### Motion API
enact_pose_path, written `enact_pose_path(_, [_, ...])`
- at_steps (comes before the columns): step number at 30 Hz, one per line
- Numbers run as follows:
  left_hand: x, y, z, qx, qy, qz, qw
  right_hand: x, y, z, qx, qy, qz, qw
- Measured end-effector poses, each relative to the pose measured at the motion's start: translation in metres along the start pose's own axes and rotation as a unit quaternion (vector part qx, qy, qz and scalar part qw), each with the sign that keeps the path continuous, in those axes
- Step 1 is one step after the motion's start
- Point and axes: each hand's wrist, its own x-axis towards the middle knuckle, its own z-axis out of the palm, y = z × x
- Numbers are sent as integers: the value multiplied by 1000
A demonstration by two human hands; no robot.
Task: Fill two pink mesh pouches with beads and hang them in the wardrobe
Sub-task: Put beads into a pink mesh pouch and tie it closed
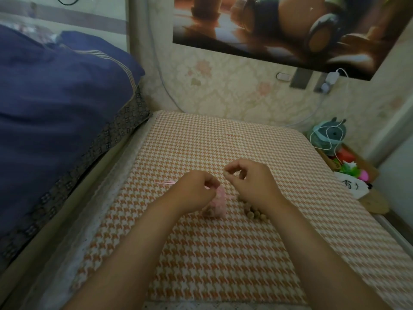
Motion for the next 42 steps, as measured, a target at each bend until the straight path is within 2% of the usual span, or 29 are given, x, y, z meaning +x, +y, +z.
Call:
enact_pose_path(3, [-1,0,0,-10,0,0,1000,-15,-17,-6,24,-22,-45,998])
enact_pose_path(11, [-8,4,1,-20,-11,2,1000,-25,-13,0,-103,-67,-101,987])
enact_pose_path(17, [-9,8,1,-2,-5,18,1000,-29,-3,-6,-172,-145,-79,971])
enact_pose_path(19, [-9,9,4,0,-5,5,1000,-30,0,-11,-178,-149,-74,970])
enact_pose_path(26, [-6,17,13,5,7,7,1000,-25,8,-27,-81,-152,-24,985])
enact_pose_path(29, [-5,18,17,19,6,18,1000,-20,24,-29,-48,-98,3,994])
enact_pose_path(31, [-4,18,19,21,8,24,999,-16,34,-28,-83,-88,24,992])
enact_pose_path(35, [-4,21,23,14,3,34,999,-13,46,-19,-154,-117,39,980])
enact_pose_path(42, [-3,24,26,8,25,26,999,-8,53,9,-202,-130,18,971])
